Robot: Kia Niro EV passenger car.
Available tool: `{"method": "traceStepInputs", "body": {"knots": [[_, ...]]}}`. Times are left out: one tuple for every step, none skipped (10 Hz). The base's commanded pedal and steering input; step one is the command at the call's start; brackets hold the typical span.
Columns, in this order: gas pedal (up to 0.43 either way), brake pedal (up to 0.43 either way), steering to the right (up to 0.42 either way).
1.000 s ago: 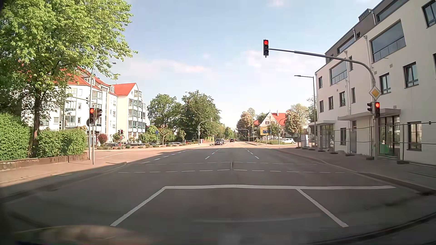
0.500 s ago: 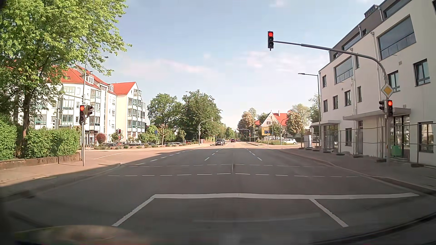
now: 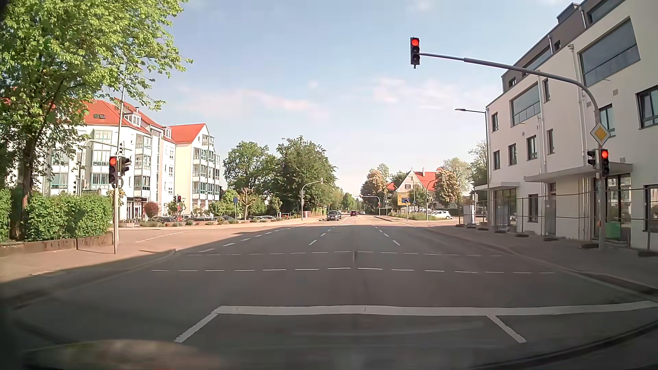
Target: Follow the waypoints while adhering to traffic rules and regulations
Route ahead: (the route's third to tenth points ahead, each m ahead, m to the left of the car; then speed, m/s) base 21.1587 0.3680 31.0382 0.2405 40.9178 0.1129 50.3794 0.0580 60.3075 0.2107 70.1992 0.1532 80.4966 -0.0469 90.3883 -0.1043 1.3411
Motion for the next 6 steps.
{"method": "traceStepInputs", "body": {"knots": [[0.000,0.244,-0.023],[0.000,0.256,-0.023],[0.000,0.268,-0.023],[0.000,0.268,-0.023],[0.000,0.268,-0.023],[0.000,0.274,-0.021]]}}
